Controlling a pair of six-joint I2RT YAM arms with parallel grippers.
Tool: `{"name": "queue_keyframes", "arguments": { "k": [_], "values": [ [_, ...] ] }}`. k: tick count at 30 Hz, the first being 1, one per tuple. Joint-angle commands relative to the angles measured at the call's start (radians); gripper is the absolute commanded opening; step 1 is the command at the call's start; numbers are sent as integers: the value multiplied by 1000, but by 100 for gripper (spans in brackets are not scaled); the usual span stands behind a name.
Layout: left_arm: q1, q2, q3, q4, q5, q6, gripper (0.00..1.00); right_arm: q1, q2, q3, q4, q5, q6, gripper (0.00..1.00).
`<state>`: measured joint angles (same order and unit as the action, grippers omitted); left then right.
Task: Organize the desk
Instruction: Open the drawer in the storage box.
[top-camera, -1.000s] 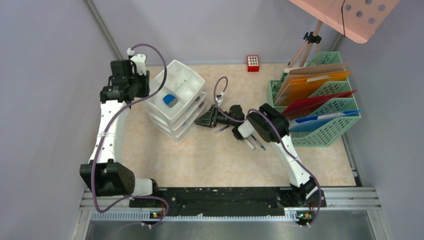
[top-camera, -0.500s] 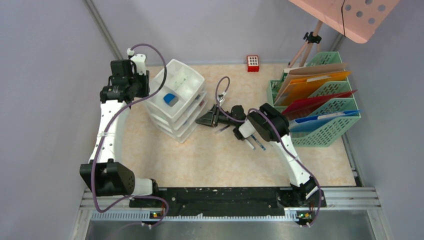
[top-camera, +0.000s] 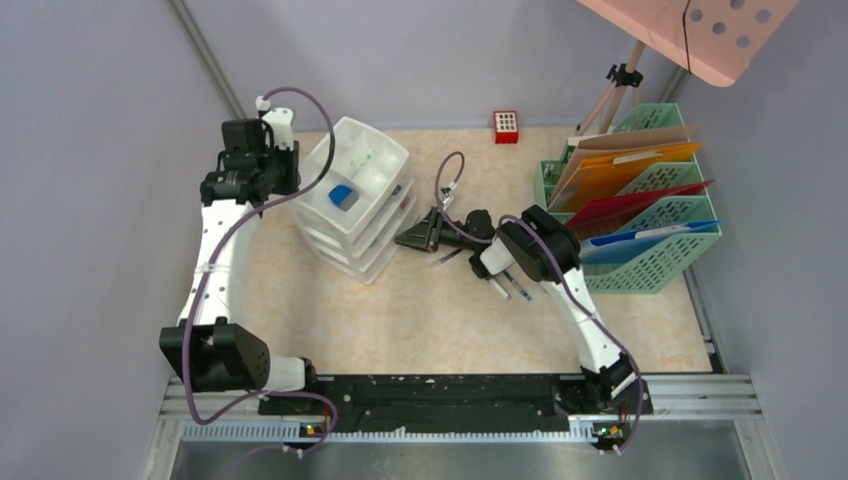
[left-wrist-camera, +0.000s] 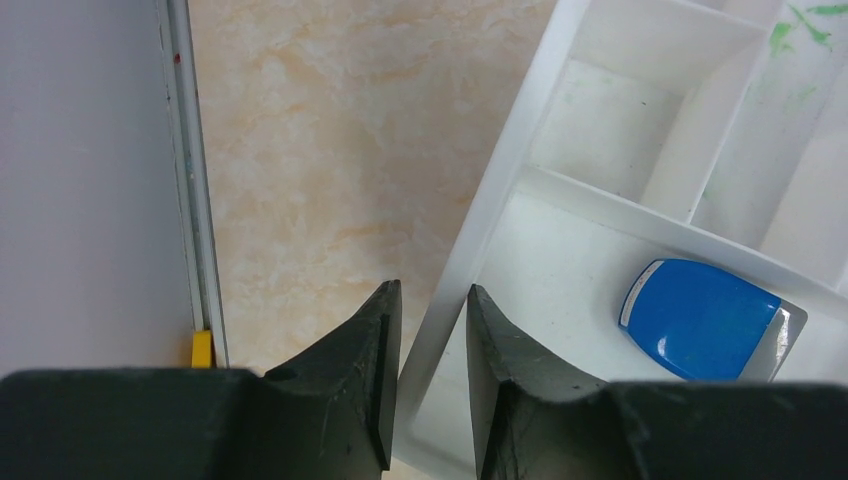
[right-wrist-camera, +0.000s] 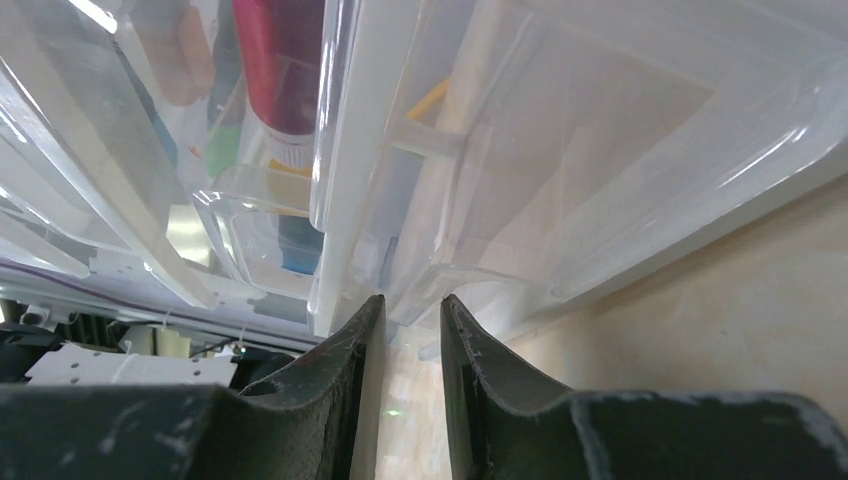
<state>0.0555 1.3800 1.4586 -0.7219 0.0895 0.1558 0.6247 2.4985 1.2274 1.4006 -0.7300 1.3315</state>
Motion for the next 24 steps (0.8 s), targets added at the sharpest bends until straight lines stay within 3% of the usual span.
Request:
{"name": "queue_keyframes", "arguments": {
  "k": [1, 24],
  "values": [
    [-5, 37, 5, -53, -17, -18, 1, -12, -43, -11, 244, -26, 17, 26],
    [-5, 55, 47, -47, -77, 97, 0, -55, -131, -139, 243, -55, -50, 26]
  ]
}}
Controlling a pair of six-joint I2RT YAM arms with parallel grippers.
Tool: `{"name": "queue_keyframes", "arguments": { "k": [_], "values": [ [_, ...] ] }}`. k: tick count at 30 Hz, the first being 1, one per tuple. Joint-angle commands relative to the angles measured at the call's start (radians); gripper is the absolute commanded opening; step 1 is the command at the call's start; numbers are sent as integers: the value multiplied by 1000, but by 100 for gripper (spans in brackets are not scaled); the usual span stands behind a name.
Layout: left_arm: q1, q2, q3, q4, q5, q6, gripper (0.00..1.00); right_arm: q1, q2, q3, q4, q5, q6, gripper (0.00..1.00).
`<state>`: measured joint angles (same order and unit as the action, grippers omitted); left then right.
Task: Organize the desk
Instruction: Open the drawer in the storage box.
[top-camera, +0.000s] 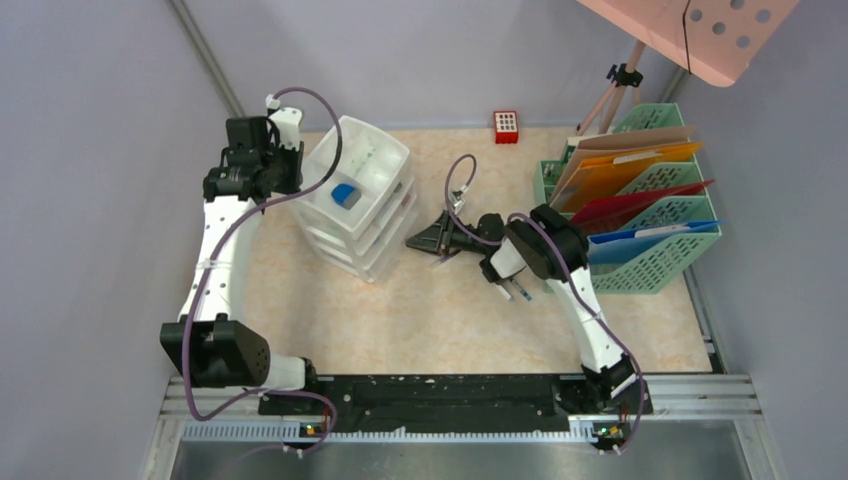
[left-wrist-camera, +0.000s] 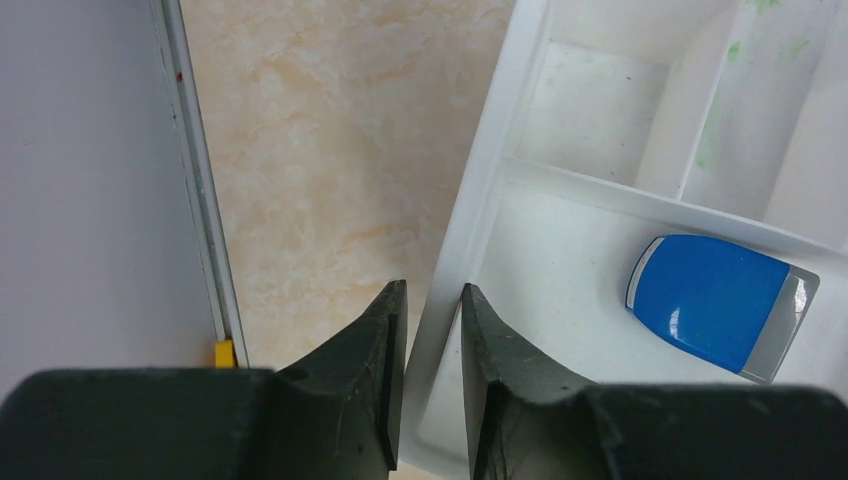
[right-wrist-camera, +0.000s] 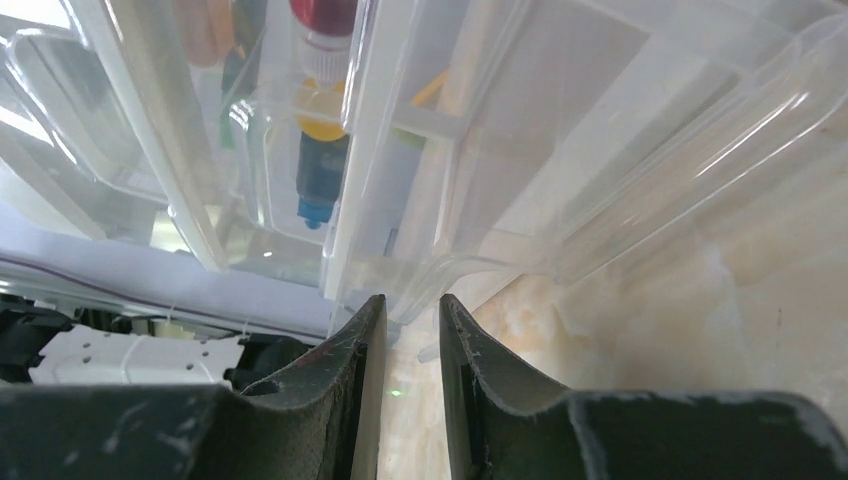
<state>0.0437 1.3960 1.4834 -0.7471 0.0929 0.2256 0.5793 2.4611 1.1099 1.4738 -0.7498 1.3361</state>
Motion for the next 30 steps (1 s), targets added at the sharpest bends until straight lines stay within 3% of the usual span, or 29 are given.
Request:
{"name": "queue_keyframes", "arguments": {
  "k": [1, 12, 19, 30],
  "values": [
    [6, 42, 26, -24, -83, 36, 0, -11, -101, -25, 161, -39, -65, 26],
    [8, 67, 91, -74, -73, 135, 0, -24, -232, -100, -61, -80, -276, 37],
    [8, 44, 80, -97, 2, 220, 0, -31, -315, -39, -333, -69, -475, 39],
    [8, 48, 113, -184, 70, 491, 0, -31, -428, 99, -839, -32, -838, 39]
  ]
}}
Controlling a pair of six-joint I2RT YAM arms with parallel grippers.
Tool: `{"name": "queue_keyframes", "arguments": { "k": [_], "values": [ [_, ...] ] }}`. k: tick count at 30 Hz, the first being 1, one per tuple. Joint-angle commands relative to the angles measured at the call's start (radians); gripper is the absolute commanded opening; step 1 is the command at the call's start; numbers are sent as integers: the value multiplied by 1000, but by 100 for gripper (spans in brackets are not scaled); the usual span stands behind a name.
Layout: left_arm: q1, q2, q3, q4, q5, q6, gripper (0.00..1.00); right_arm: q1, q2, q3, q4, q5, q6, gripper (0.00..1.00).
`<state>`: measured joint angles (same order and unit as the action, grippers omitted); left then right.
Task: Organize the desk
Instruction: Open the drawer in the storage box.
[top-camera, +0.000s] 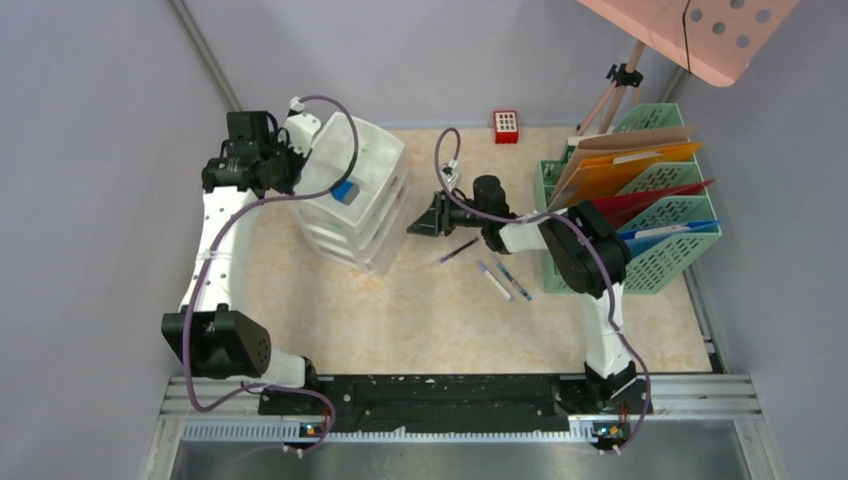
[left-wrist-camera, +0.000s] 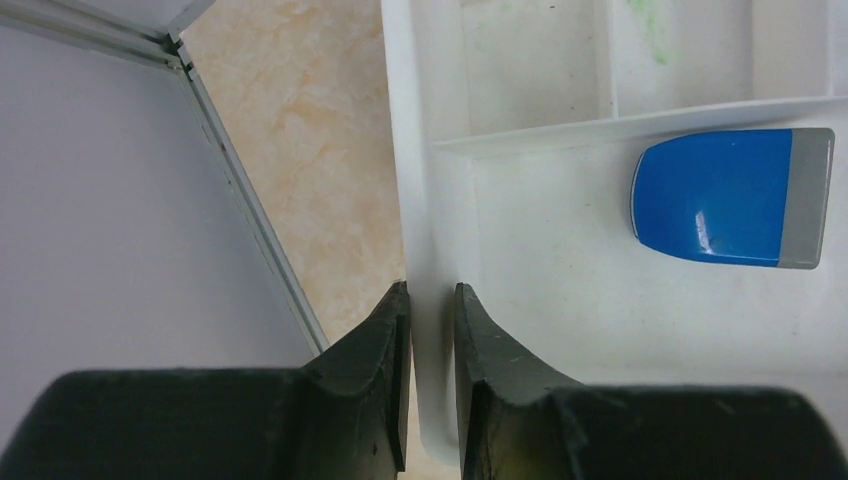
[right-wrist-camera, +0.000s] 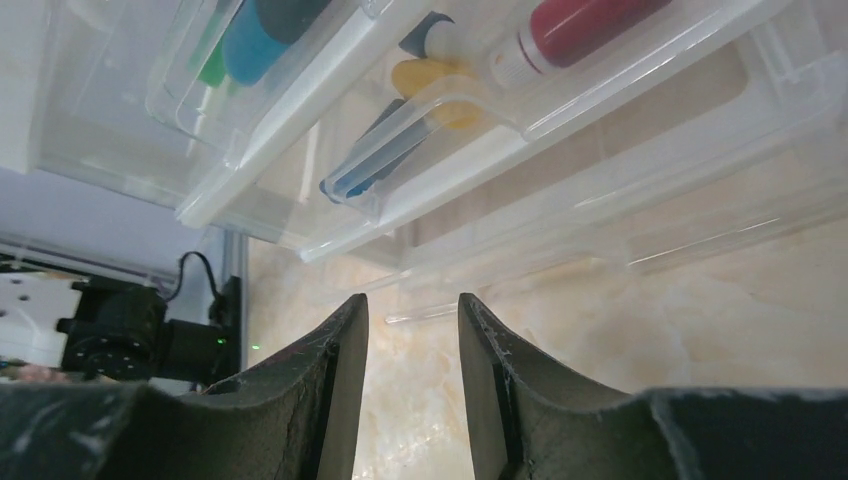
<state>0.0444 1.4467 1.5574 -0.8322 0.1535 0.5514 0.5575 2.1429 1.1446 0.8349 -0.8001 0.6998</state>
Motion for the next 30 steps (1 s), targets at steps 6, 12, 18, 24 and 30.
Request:
{"name": "queue_keyframes", "arguments": {
  "k": [6, 12, 18, 24, 30],
  "values": [
    [6, 18, 78, -164, 39, 269, 0, -10, -198, 83, -385, 51, -357, 38],
    [7, 29, 107, -197, 62, 326, 0, -6, -242, 102, -468, 71, -496, 37],
    [8, 43, 113, -182, 47, 316, 0, 21, -246, 116, -506, 84, -626, 33],
    [7, 50, 109, -167, 44, 307, 0, 52, -230, 122, -523, 131, -741, 30],
    [7, 54, 102, -166, 46, 298, 0, 57, -214, 148, -531, 138, -774, 29]
  ]
}}
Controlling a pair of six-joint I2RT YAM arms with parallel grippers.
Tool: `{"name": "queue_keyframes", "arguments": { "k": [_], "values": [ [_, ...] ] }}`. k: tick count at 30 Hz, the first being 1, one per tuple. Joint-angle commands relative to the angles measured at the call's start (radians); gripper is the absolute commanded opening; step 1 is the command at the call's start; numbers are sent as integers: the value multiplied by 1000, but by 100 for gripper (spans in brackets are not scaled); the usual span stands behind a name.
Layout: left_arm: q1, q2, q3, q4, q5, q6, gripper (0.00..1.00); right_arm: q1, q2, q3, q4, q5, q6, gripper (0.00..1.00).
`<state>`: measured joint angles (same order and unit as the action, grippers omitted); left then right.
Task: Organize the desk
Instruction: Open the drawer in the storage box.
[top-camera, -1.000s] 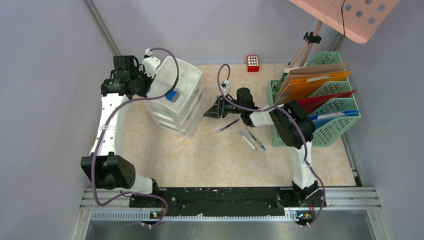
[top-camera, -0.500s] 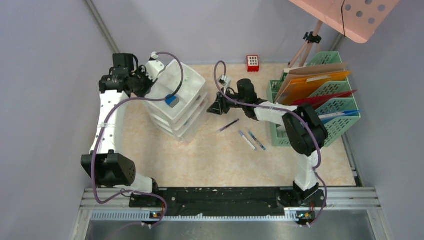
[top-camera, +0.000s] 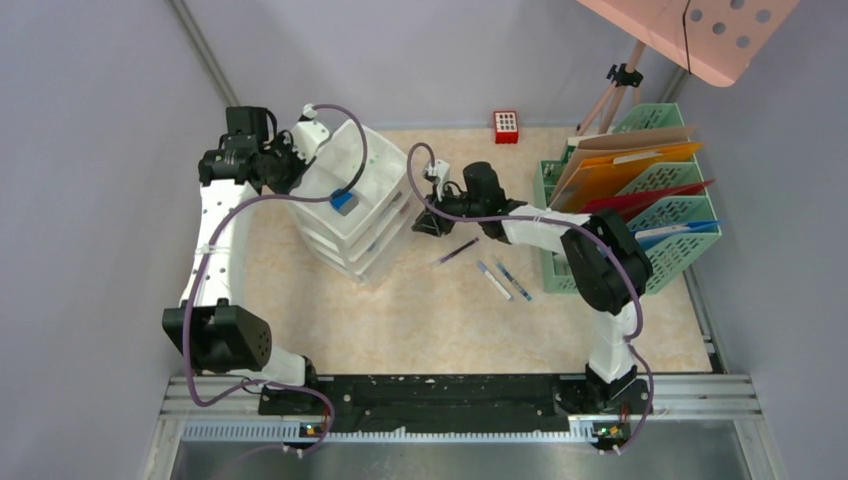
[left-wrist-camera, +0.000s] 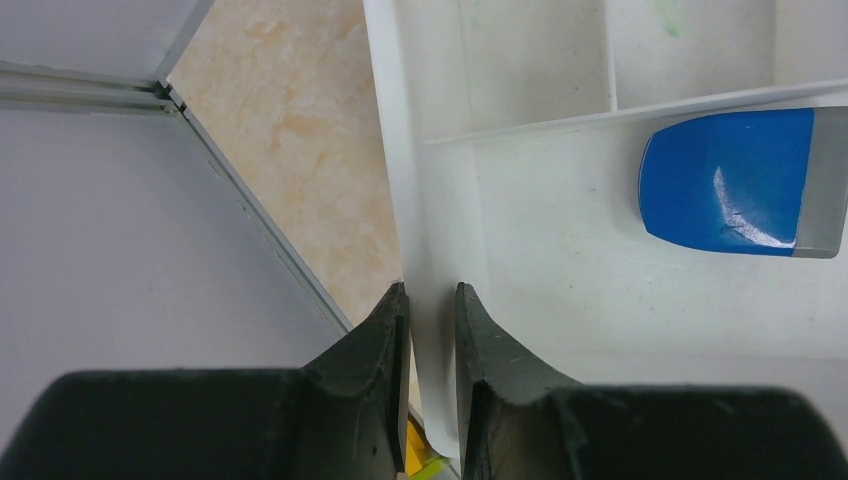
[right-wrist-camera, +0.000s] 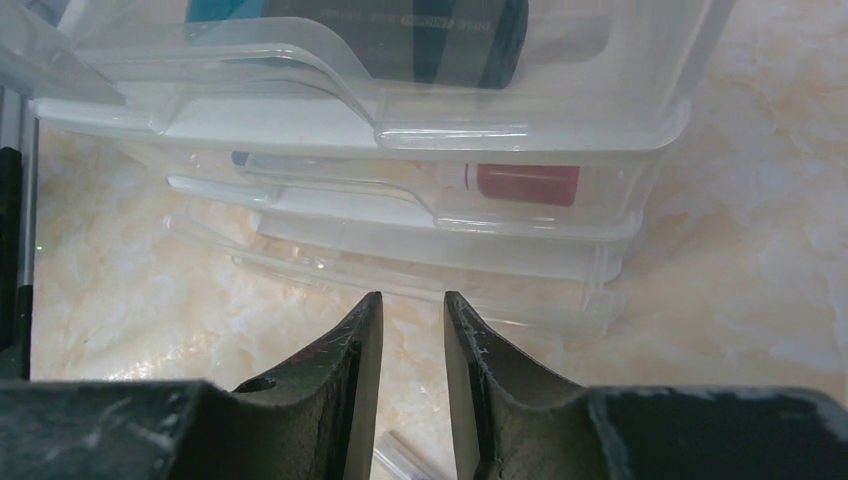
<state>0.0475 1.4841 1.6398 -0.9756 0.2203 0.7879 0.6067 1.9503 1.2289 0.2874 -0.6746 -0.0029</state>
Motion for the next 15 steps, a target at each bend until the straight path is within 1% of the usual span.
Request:
{"name": "queue_keyframes", "arguments": {
  "k": [1, 9, 15],
  "values": [
    [4, 17, 20, -22, -21, 58, 0, 10, -17, 67, 13, 17, -79, 29],
    [3, 18, 19, -20, -27, 48, 0, 38, 24, 108, -28, 59, -146, 28],
    [4, 23, 22, -18, -26, 41, 0, 70, 48, 108, -47, 120, -184, 28]
  ]
}}
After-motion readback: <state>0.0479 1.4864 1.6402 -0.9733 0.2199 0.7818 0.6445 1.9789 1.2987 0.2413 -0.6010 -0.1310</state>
